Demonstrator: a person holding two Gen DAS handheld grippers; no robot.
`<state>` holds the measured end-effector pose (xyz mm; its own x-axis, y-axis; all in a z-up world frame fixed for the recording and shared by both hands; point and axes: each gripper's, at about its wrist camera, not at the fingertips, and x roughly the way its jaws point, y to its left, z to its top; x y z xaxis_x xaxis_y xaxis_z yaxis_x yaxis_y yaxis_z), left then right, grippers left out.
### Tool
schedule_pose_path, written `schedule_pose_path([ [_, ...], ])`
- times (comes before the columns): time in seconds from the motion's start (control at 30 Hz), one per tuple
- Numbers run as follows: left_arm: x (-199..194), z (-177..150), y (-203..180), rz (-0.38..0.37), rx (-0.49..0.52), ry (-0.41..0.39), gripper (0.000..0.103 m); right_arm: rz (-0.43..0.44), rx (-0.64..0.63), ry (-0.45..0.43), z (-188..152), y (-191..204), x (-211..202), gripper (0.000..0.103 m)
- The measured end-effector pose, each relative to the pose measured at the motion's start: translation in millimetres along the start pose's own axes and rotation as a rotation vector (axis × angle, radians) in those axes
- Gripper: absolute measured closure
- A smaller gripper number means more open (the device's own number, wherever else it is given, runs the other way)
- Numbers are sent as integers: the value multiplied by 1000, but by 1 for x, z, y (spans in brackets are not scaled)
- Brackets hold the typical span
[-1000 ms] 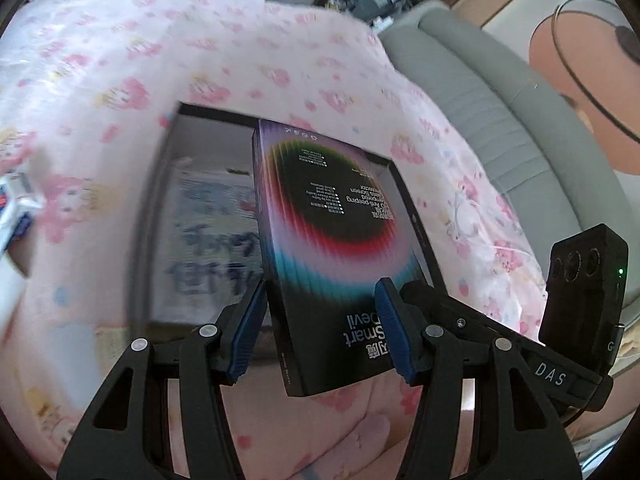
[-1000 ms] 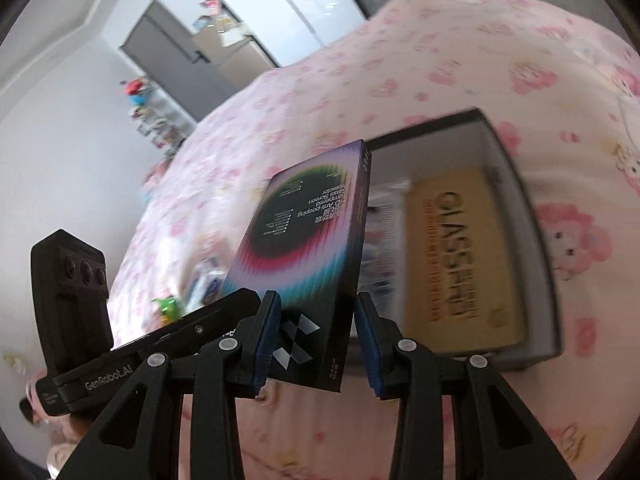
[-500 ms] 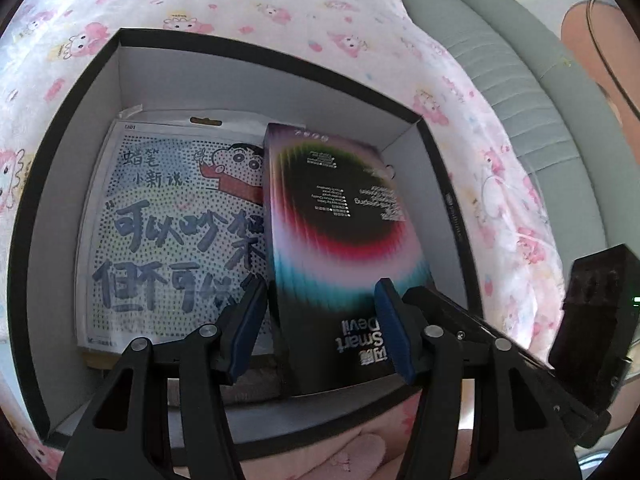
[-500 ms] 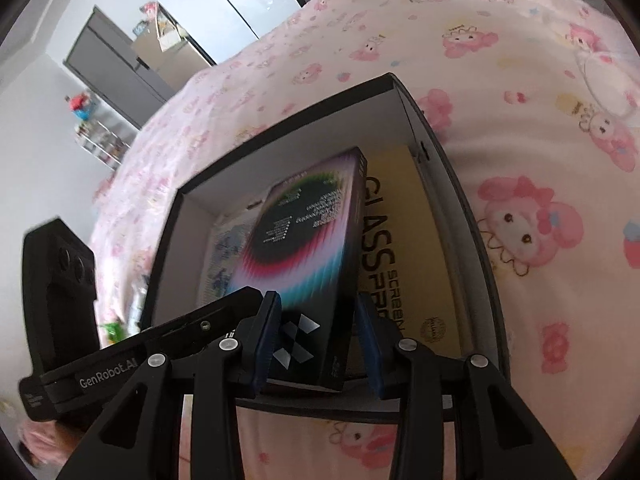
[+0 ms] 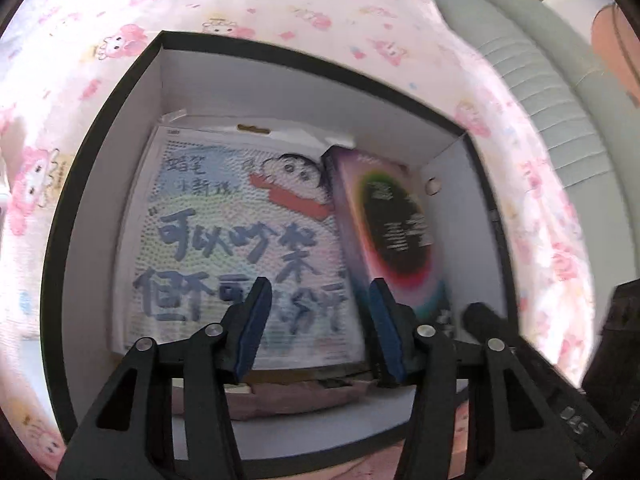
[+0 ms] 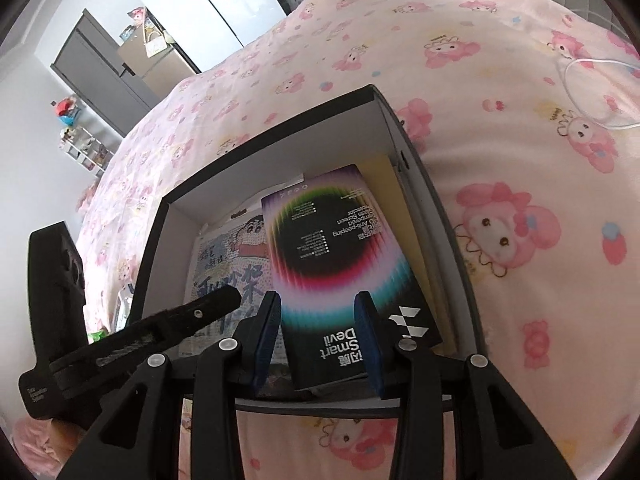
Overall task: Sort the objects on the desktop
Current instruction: 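Lower the box into the DAPHNE box beside the Shin-chan kit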
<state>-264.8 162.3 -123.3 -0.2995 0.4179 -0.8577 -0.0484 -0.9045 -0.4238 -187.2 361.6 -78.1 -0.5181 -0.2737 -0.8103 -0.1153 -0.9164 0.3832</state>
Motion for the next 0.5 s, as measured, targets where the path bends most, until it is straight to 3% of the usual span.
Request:
schedule_pose_path([
  [0.27,18,1,-19,8,43,38,69,-9,-20,1,-1,4,1,69],
  [0.5,40,16,-30,-62,8,118,73,-32,-11,-2,1,1,4,69],
])
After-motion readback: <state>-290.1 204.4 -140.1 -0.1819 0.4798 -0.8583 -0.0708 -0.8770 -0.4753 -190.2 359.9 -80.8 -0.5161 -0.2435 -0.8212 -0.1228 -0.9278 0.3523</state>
